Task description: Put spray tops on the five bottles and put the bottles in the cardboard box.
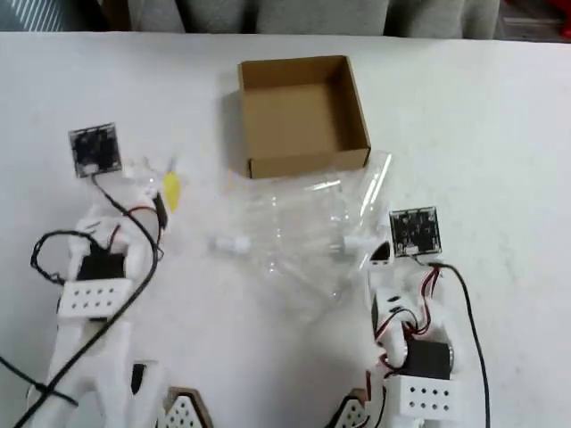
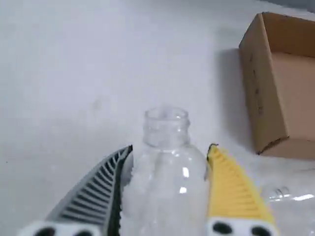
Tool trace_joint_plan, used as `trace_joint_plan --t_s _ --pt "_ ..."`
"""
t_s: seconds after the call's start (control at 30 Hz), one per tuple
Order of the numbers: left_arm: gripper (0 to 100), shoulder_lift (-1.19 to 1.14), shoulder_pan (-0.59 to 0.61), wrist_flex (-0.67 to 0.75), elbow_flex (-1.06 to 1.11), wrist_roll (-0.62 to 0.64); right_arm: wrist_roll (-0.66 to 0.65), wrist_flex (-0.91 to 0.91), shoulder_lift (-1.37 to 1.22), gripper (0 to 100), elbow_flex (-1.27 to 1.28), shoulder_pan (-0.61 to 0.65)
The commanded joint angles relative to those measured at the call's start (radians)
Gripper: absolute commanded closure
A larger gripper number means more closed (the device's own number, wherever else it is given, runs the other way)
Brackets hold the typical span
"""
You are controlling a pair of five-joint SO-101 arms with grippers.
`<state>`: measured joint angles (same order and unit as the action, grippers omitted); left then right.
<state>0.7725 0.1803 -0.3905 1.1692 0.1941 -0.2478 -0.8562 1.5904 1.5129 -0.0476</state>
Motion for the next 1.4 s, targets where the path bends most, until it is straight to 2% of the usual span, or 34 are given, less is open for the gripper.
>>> trace_joint_plan --t_s 0.0,0.3,0.43,0.57,0.67,0.8,1.17,1.27,1.37 --pt "98 0.104 0.015 0.061 0.038 0.014 -0.017 -0.036 -0.137 98.0 -0.244 0.024" --pt "98 0.134 0.015 0.061 0.075 0.009 -0.021 -0.053 -0.926 96.9 -0.859 0.041" --pt "98 0.133 0.016 0.061 0.08 0.008 -0.021 -0.171 -1.241 88.9 -1.155 0.062" --pt "98 0.133 0.019 0.063 0.081 -0.017 -0.017 -0.254 -1.523 89.9 -1.464 0.071" --pt "98 0.133 0.015 0.104 0.106 -0.092 -0.018 -0.302 -1.715 90.2 -1.686 0.087" --pt "98 0.133 0.015 0.209 0.152 -0.103 -0.02 -0.349 -1.956 87.2 -1.964 0.116" --pt "98 0.133 0.015 0.216 0.155 -0.107 -0.014 -0.378 -2.54 86.1 -2.572 0.127" --pt "98 0.133 0.015 0.216 0.155 -0.109 -0.012 -0.469 -2.643 88.4 -2.713 0.128" --pt "98 0.133 0.015 0.216 0.155 -0.109 -0.012 -0.581 -2.71 99.3 -2.852 0.139"
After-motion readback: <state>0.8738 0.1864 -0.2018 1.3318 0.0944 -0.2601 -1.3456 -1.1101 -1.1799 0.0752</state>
